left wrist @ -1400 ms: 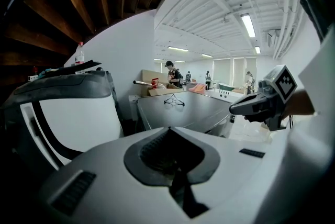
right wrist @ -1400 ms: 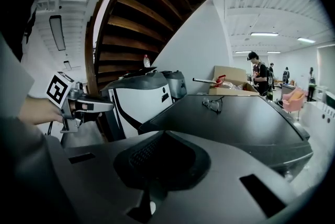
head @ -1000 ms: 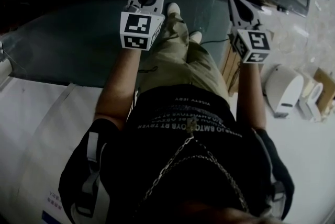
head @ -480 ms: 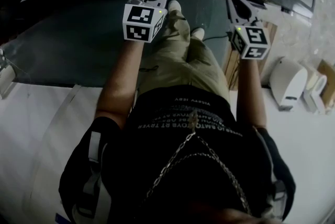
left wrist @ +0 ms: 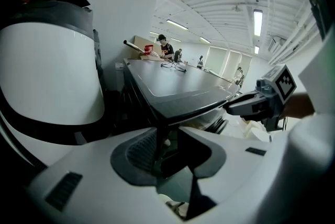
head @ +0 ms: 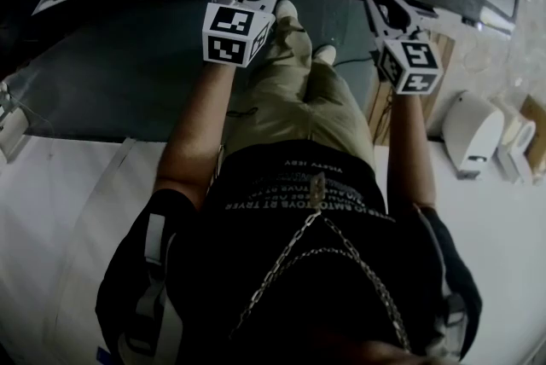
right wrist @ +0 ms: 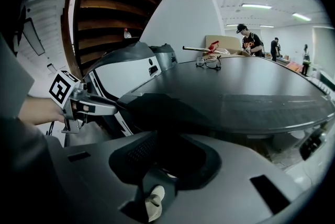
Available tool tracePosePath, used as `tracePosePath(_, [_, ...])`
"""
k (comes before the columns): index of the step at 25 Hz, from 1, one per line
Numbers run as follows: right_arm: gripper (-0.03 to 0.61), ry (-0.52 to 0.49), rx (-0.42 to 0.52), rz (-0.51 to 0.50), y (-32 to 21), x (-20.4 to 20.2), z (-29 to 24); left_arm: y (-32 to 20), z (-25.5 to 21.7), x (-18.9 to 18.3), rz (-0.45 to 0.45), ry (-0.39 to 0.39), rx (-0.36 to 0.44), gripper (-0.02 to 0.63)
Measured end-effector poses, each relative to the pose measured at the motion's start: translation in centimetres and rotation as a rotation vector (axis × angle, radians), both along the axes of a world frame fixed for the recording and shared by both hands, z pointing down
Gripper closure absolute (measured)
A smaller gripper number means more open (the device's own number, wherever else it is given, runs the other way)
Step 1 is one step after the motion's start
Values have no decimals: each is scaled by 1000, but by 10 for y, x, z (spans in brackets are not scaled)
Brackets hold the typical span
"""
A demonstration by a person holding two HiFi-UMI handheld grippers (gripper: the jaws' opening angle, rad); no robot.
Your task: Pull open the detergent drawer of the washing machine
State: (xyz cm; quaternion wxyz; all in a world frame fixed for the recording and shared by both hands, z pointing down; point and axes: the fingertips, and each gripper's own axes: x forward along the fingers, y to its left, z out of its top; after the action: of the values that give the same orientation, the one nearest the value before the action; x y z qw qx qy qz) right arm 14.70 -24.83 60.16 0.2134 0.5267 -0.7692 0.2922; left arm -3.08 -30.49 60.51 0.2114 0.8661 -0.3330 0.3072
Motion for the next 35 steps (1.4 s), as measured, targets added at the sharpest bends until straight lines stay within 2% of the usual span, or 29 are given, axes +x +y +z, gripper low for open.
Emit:
tracePosePath(14, [499,66,-25,-34,8,0,5,9,0,0,26,-66,26,509])
tracePosePath(24, [499,48,-39,-62,30,-8,4,33,1,-4,29,-80,24,509])
tracePosePath(30, [499,25,-66,-80,43,-13,1,47,1,-9,19,-74,-8,509])
tracePosePath(35, [499,24,-81,-96,57,-14,2,60,2,-13,23,-101,-18,509])
